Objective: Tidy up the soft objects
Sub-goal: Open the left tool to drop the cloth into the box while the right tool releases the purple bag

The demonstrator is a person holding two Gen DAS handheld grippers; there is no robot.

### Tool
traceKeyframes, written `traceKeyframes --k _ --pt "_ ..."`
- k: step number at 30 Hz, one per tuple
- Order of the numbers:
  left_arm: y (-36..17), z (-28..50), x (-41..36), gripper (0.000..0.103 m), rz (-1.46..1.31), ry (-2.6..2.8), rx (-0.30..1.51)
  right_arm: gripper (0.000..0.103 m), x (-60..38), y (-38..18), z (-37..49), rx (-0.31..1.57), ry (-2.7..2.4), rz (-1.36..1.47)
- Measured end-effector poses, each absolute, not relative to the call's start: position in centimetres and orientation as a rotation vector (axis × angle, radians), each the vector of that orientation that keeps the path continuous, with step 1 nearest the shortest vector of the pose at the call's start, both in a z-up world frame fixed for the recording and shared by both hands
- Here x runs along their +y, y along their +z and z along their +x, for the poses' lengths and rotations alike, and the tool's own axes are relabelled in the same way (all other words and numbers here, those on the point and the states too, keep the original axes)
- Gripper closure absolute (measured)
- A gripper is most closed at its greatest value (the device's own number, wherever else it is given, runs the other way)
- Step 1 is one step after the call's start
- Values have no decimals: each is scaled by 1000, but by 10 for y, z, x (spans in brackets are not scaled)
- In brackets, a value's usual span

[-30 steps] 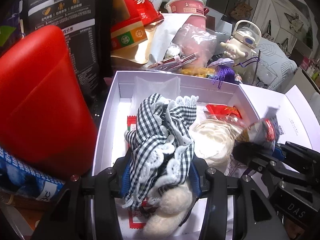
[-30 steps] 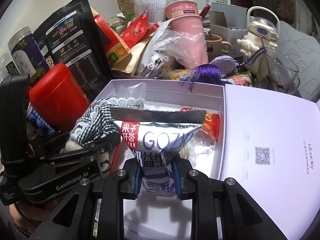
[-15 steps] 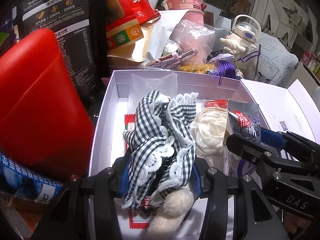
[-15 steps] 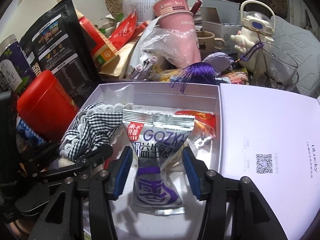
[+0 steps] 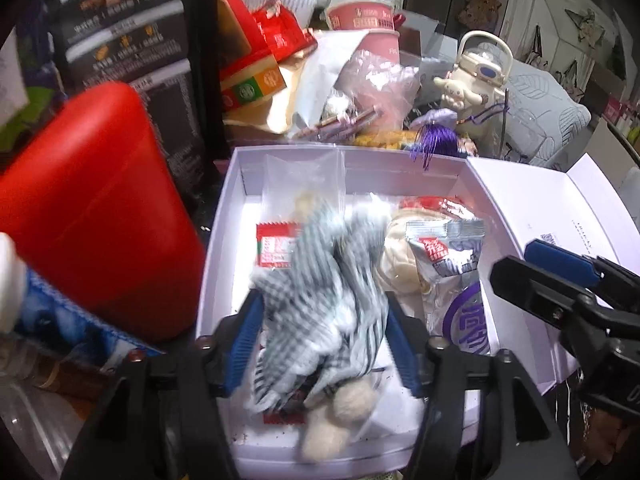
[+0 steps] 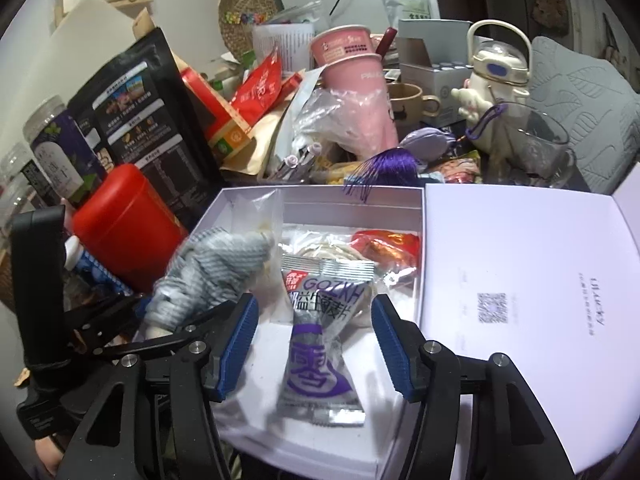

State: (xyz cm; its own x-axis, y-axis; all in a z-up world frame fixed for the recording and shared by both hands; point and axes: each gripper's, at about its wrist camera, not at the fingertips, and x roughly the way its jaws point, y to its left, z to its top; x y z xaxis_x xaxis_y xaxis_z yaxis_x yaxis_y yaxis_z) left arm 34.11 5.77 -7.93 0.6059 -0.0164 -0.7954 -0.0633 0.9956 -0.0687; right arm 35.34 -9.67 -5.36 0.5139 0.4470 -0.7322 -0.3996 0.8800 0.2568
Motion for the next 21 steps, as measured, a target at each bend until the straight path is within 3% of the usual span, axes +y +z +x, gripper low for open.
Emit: traceKeyframes --k 1,3,21 --pt "-76 339 57 31 -90 32 907 44 -99 -51 351 893 507 61" --pt "-68 335 56 28 -85 38 882 43 -103 -46 346 887 499 60" --pt "30 284 43 28 -48 6 682 43 -118 37 296 698 489 10"
